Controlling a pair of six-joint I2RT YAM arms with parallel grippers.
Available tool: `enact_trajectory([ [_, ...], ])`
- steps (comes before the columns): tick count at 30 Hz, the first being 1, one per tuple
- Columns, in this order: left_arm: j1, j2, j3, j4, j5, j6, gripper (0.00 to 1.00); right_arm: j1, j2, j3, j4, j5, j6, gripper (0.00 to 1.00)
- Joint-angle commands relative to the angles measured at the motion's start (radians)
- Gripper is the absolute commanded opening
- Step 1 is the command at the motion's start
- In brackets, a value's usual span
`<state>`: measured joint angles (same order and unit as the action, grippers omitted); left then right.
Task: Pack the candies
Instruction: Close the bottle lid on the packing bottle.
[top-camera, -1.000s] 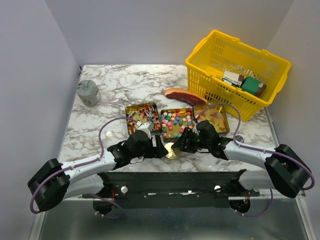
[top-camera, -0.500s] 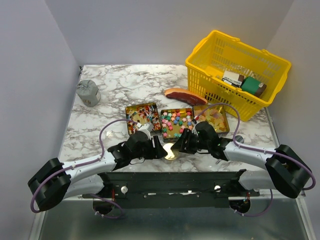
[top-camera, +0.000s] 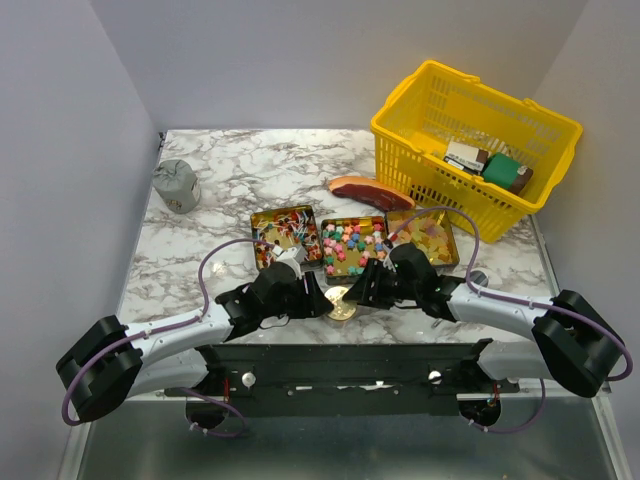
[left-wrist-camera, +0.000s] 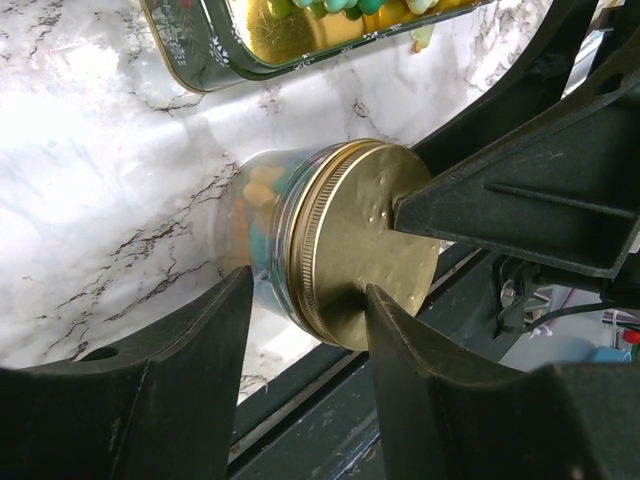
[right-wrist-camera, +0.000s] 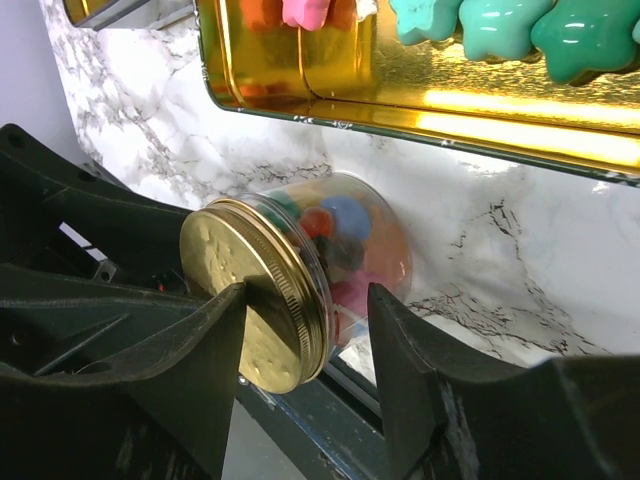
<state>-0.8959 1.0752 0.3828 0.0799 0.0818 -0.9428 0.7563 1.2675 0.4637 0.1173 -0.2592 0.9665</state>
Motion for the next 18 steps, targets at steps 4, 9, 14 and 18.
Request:
enact_trajectory([
  [4, 0.003, 0.026, -0.013, -0.022, -0.036, 0.025, 0.46, 0.018, -0.016, 0.019, -0.093, 0.074, -0.049, 0.55],
  [9, 0.003, 0.061, -0.013, -0.014, -0.04, 0.033, 0.36, 0.035, -0.011, 0.064, -0.151, 0.098, -0.098, 0.56],
  [14, 0.003, 0.106, -0.024, 0.021, -0.043, 0.033, 0.36, 0.052, -0.005, 0.09, -0.192, 0.13, -0.124, 0.56],
  [18, 0.003, 0.144, -0.028, 0.044, -0.043, 0.033, 0.39, 0.06, 0.001, 0.099, -0.223, 0.162, -0.132, 0.55],
])
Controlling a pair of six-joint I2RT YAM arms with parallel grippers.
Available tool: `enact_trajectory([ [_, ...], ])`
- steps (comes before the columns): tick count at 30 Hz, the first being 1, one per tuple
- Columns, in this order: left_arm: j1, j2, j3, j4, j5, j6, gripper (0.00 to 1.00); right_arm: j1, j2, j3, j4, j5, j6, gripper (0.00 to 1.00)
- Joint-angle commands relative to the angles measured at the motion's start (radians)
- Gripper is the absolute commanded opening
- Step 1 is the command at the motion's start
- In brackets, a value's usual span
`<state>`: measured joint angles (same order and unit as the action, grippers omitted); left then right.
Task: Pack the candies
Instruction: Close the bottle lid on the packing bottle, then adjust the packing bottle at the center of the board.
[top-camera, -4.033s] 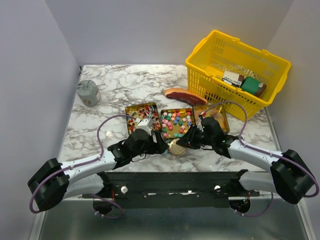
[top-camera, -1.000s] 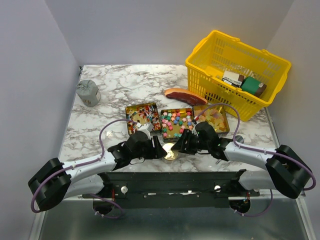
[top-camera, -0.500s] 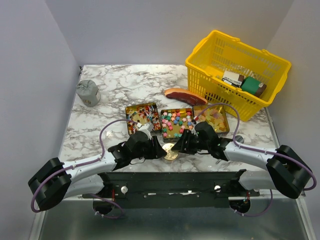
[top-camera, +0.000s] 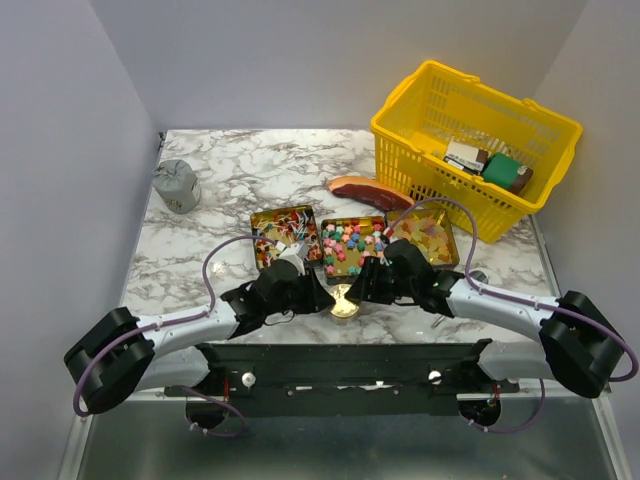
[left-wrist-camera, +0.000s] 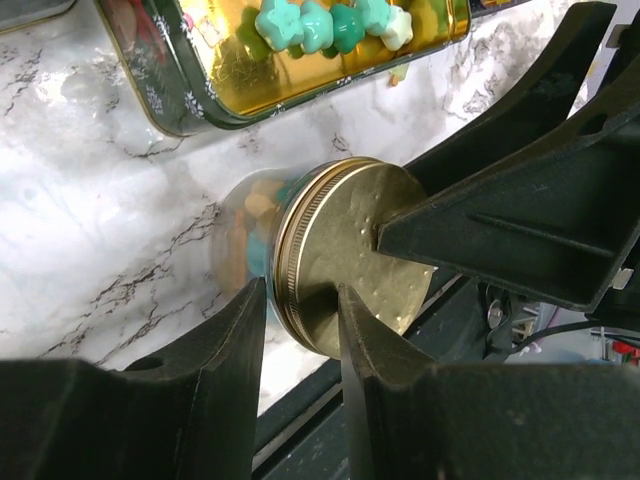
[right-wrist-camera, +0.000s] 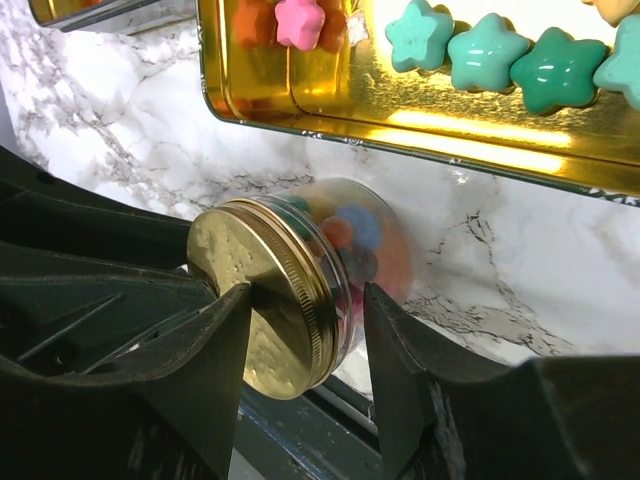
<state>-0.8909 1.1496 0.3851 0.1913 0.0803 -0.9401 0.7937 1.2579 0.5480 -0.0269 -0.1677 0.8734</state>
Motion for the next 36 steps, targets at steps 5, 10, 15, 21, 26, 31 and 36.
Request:
enact_trajectory([
  [5, -0.002, 0.081, -0.022, -0.066, -0.047, 0.037, 0.45, 0.03, -0.005, -0.026, -0.079, 0.111, -0.002, 0.52],
  [10, -0.002, 0.065, -0.003, -0.087, -0.062, 0.049, 0.5, 0.032, -0.081, -0.062, -0.08, 0.143, 0.01, 0.49],
  [15, -0.003, 0.065, 0.012, -0.099, -0.068, 0.058, 0.5, 0.033, -0.124, -0.057, -0.116, 0.162, -0.028, 0.42],
  [21, -0.003, 0.09, 0.021, -0.089, -0.073, 0.061, 0.49, 0.038, -0.068, -0.049, -0.151, 0.162, -0.033, 0.34],
  [26, -0.002, 0.113, 0.026, -0.069, -0.073, 0.061, 0.48, 0.056, -0.06, -0.094, -0.146, 0.195, -0.016, 0.31],
  [31, -0.002, 0.147, 0.025, -0.049, -0.073, 0.077, 0.47, 0.061, -0.04, -0.117, -0.137, 0.206, -0.004, 0.3],
  [36, -0.003, 0.133, -0.055, 0.085, -0.073, 0.09, 0.45, 0.062, -0.084, -0.134, -0.116, 0.208, 0.001, 0.31],
])
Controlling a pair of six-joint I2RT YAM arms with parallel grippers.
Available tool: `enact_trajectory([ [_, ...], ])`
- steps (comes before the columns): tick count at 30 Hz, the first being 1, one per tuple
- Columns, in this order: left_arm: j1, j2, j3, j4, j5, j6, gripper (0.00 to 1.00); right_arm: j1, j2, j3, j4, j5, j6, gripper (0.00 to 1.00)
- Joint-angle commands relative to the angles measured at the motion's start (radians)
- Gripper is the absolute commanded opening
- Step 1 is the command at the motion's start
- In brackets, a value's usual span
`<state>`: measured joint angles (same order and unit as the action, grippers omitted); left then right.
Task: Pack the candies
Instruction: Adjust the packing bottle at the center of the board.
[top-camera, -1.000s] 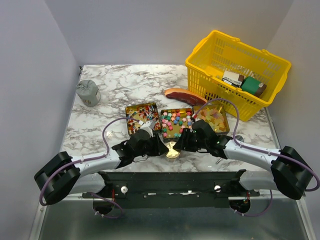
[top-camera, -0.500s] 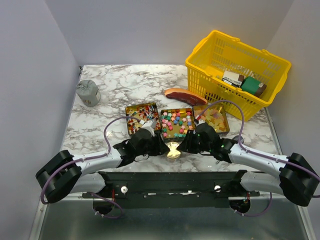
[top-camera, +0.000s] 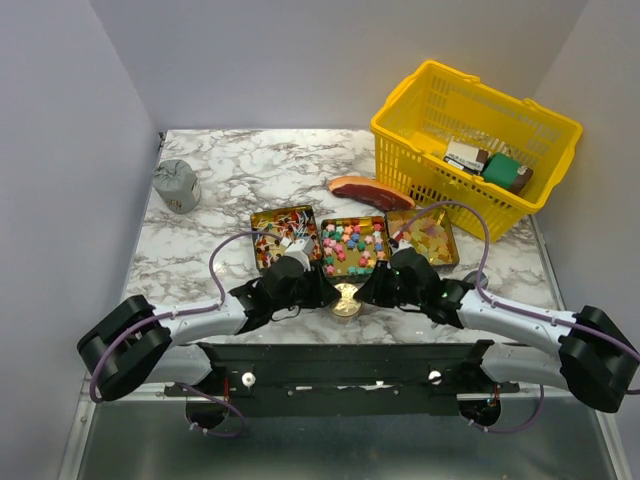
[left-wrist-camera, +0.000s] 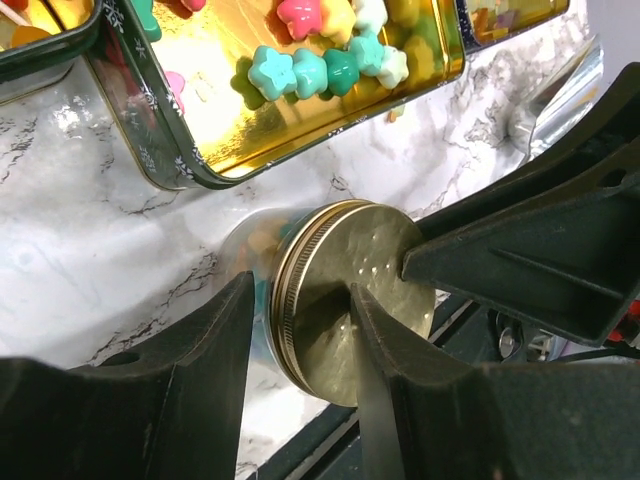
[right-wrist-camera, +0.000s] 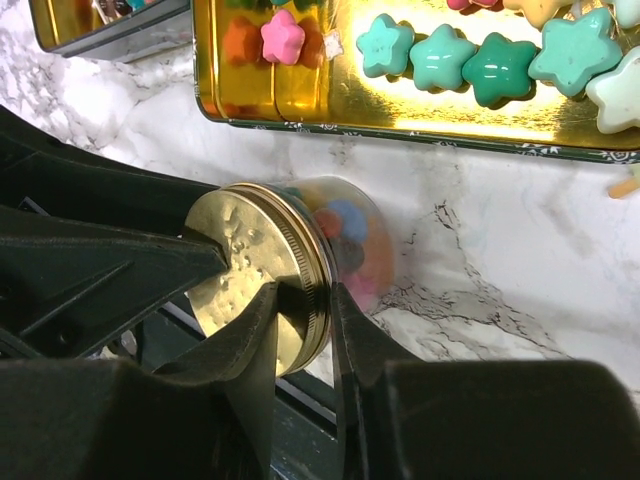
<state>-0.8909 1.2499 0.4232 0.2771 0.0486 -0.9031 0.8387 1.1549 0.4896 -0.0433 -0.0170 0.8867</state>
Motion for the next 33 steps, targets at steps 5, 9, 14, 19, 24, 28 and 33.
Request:
enact_trajectory([
  [5, -0.006, -0.039, -0.152, 0.031, -0.041, 0.098, 0.54, 0.017, -0.07, -0.074, -0.081, 0.034, -0.067, 0.5],
  [9, -0.006, -0.108, -0.147, -0.013, -0.068, 0.113, 0.6, 0.02, -0.118, -0.056, -0.084, -0.021, -0.138, 0.63],
  [14, -0.008, -0.175, -0.144, -0.029, -0.076, 0.127, 0.7, 0.037, -0.097, -0.026, -0.082, -0.063, -0.183, 0.64],
  [19, -0.006, -0.199, -0.144, -0.03, -0.079, 0.13, 0.79, 0.08, -0.067, -0.013, -0.05, -0.074, -0.17, 0.64],
  [24, -0.008, -0.237, -0.144, -0.055, -0.075, 0.127, 0.83, 0.117, -0.04, 0.012, -0.04, -0.07, -0.154, 0.63],
  [28, -0.008, -0.291, -0.132, -0.113, -0.05, 0.119, 0.83, 0.14, -0.006, 0.035, -0.038, -0.066, -0.149, 0.61],
  [33, -0.006, -0.359, -0.133, -0.209, 0.061, 0.107, 0.85, 0.157, 0.025, 0.046, -0.038, -0.041, -0.143, 0.58],
])
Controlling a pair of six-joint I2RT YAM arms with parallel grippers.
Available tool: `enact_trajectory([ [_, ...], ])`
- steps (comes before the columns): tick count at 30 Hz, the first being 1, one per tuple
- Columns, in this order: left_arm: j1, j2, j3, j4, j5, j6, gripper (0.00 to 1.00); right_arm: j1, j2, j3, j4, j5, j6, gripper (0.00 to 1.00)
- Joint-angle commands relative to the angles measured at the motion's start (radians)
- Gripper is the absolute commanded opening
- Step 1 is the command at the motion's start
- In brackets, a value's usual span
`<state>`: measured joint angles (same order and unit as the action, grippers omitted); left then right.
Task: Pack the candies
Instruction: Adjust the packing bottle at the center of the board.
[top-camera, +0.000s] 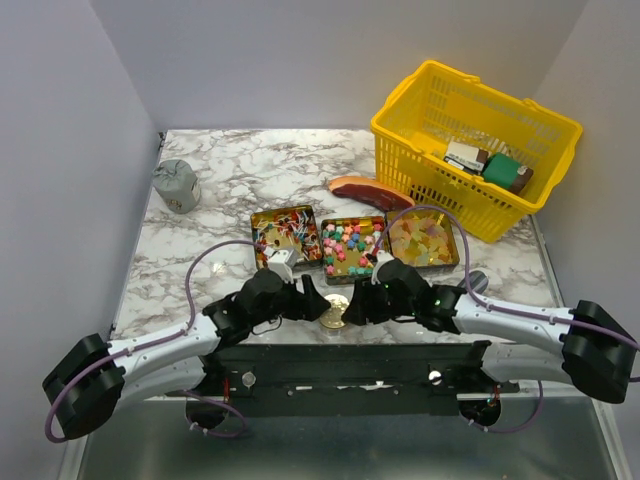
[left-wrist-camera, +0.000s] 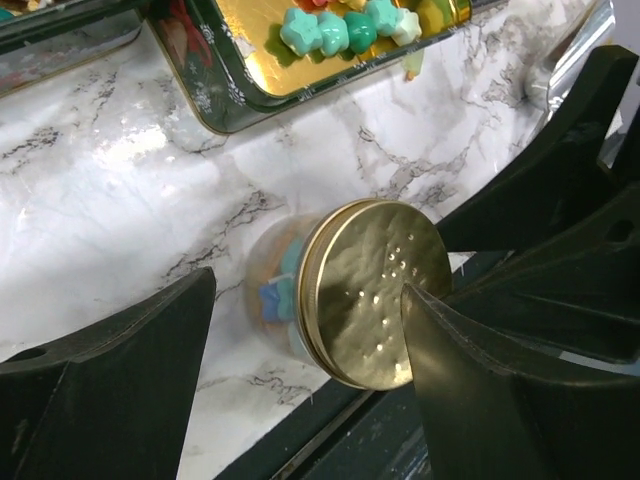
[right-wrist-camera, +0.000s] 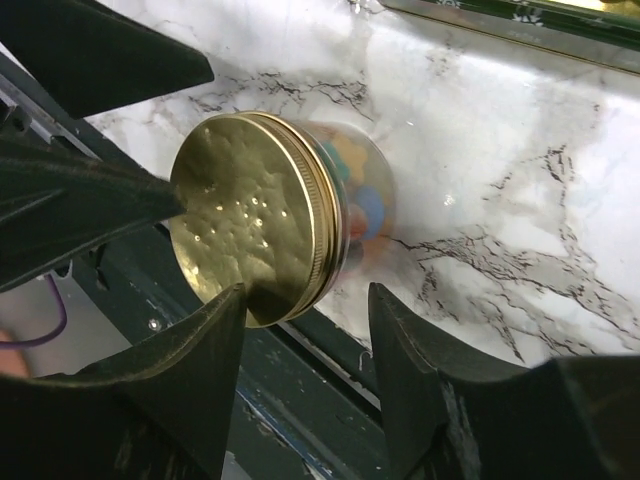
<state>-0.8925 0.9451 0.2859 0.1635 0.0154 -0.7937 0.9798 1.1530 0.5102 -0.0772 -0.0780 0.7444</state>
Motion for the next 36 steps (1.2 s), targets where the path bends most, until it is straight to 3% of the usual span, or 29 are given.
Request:
enact_trajectory([
  [1, -0.006, -0.069, 0.001, -0.099, 0.116, -0.004, 0.85, 0.016, 0.037, 0.027, -0.007, 0.024, 0.007, 0.58],
  [7, -0.019, -0.097, -0.06, -0.081, 0.21, -0.041, 0.82, 0.017, 0.06, 0.037, -0.016, 0.063, 0.039, 0.55],
  [11, -0.022, -0.088, -0.089, -0.075, 0.205, -0.055, 0.7, 0.017, 0.07, 0.044, -0.027, 0.072, 0.059, 0.54],
  [23, -0.023, 0.037, -0.116, 0.036, 0.144, -0.064, 0.61, 0.019, 0.05, 0.019, -0.042, 0.113, 0.096, 0.52],
  [27, -0.026, 0.104, -0.134, 0.102, 0.141, -0.055, 0.55, 0.017, 0.033, -0.016, -0.05, 0.141, 0.131, 0.47],
  [36, -0.031, 0.207, -0.091, 0.177, 0.106, -0.016, 0.51, 0.019, 0.037, -0.073, -0.055, 0.173, 0.197, 0.35],
])
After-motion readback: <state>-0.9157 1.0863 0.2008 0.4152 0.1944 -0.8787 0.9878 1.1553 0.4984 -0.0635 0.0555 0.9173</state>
